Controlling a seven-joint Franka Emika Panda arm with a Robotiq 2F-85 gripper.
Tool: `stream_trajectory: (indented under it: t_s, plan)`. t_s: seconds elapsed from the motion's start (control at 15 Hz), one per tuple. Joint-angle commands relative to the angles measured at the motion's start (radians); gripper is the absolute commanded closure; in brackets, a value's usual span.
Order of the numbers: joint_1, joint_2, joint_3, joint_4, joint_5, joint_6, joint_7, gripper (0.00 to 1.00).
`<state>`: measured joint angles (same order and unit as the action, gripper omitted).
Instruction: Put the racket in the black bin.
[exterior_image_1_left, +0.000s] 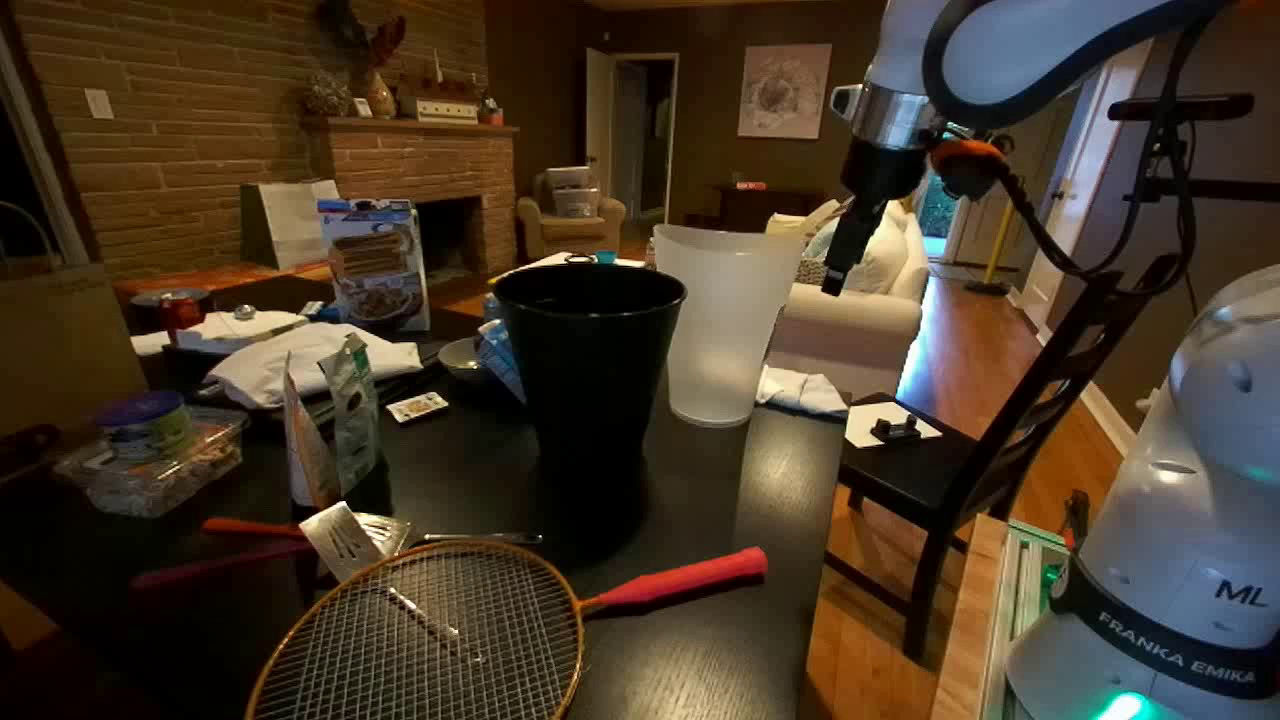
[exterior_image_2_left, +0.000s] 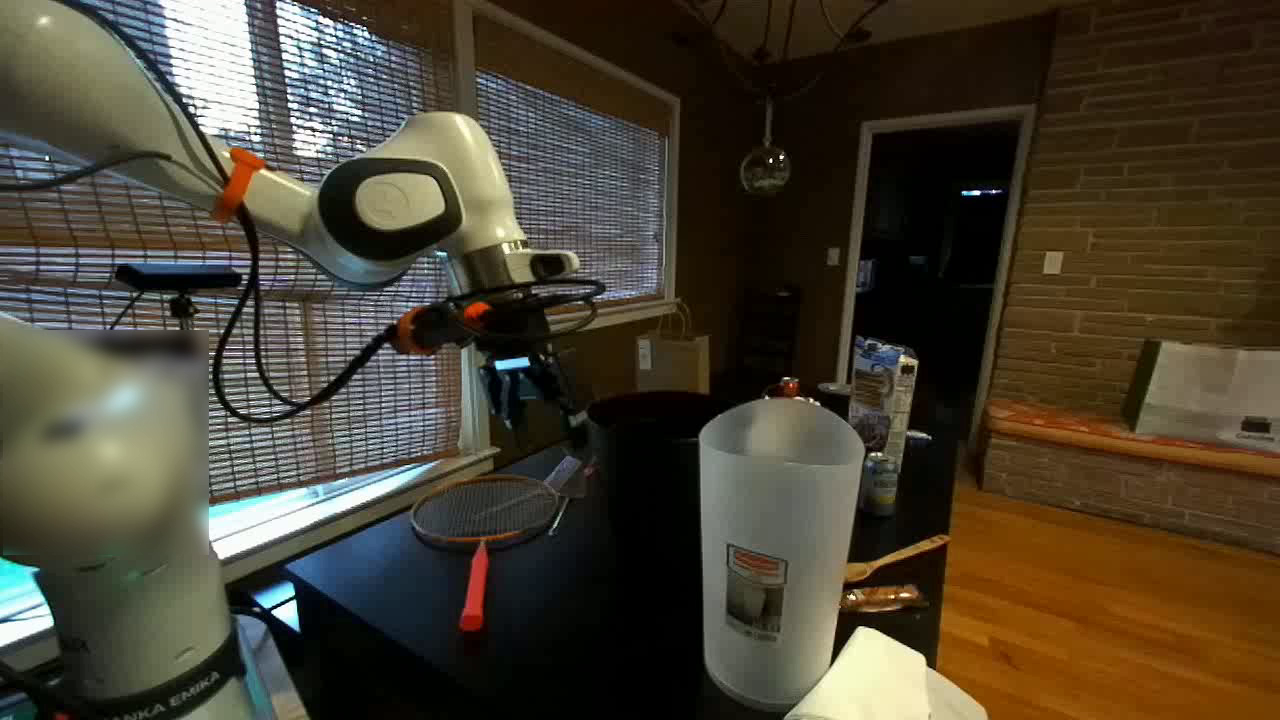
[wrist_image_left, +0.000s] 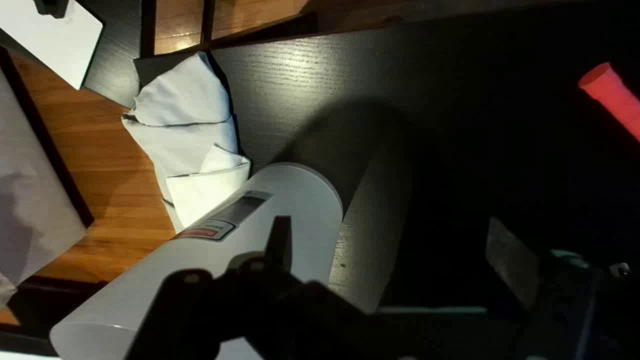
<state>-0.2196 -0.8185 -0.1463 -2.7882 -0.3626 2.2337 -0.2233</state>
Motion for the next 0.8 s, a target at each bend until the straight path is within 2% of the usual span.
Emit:
stream_trajectory:
  t_s: [0.0,0.27,0.53,0.73]
  plan:
    - [0.005,0.002,-0.003,-0.005,-0.003,-0.005,0.003,0.0]
    - [0.021,0.014,0.005,-0.01,0.019,-0.015,0.015,0.0]
    - [0.152,0.024,0.084,-0.002,0.138,-0.042,0.076,0.0]
    - [0.257,0.035,0.172,0.013,0.256,-0.09,0.175,0.0]
